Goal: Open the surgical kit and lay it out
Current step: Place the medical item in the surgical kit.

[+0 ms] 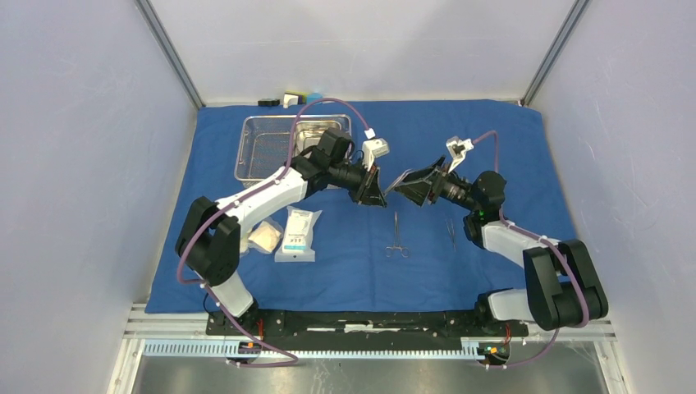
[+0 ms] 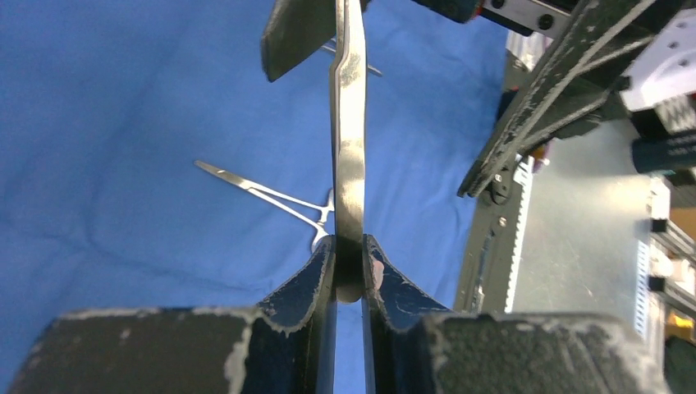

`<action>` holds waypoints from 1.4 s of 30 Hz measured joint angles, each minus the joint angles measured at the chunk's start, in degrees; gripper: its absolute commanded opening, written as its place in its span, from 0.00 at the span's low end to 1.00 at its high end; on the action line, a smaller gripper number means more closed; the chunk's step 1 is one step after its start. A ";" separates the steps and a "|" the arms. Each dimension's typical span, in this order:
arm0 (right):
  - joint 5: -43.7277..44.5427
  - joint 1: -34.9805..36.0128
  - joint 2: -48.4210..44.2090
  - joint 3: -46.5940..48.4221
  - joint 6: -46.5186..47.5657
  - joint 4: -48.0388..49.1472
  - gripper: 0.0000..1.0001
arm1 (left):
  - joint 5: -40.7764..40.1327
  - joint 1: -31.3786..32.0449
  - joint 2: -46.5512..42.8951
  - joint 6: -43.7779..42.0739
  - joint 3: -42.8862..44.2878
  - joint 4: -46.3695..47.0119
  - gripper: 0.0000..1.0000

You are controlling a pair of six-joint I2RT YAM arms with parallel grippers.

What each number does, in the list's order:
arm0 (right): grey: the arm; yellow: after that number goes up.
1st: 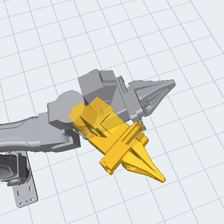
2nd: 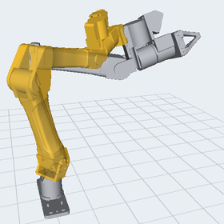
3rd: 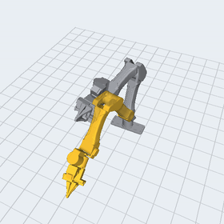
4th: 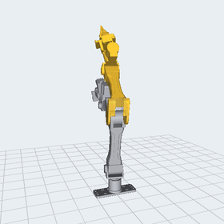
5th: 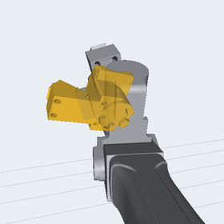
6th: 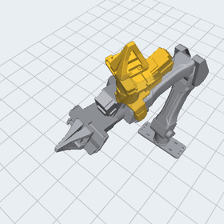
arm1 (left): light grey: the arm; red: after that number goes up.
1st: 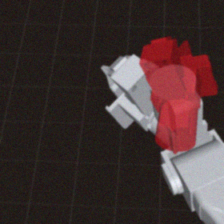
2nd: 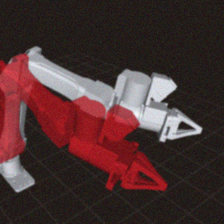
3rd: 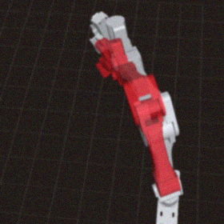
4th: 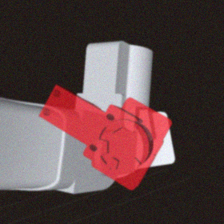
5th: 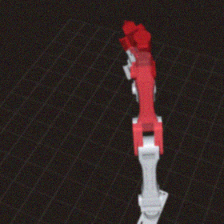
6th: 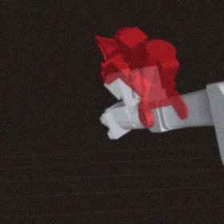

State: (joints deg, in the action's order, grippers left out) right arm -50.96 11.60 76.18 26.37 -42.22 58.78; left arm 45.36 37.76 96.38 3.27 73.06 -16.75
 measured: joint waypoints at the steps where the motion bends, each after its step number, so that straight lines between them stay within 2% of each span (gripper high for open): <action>1: 0.57 0.00 0.42 0.31 -0.61 -0.39 0.76 | -0.87 0.07 0.00 0.11 -0.07 0.13 0.02; 9: 5.33 0.37 4.13 2.75 -6.27 -3.15 0.73 | -12.76 1.60 -0.68 0.37 -0.31 0.61 0.02; 13: 6.64 1.29 5.86 3.89 -9.25 -2.73 0.64 | -19.08 3.39 -1.03 0.31 -0.31 0.48 0.02; 21: 8.85 2.69 6.84 4.07 -12.13 -2.73 0.57 | -31.06 7.63 -1.18 -0.20 -0.31 0.17 0.02; 30: 10.73 2.82 6.84 3.08 -13.14 -2.64 0.44 | -35.87 8.02 -1.18 -0.20 -0.33 0.20 0.02; 42: 12.22 2.82 6.84 2.91 -13.29 -2.75 0.36 | -37.79 8.85 -1.18 -0.20 -0.37 0.63 0.02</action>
State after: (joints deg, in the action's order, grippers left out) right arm -38.74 14.41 83.02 29.28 -55.51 56.03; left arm 7.57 46.61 95.20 3.07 72.69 -16.12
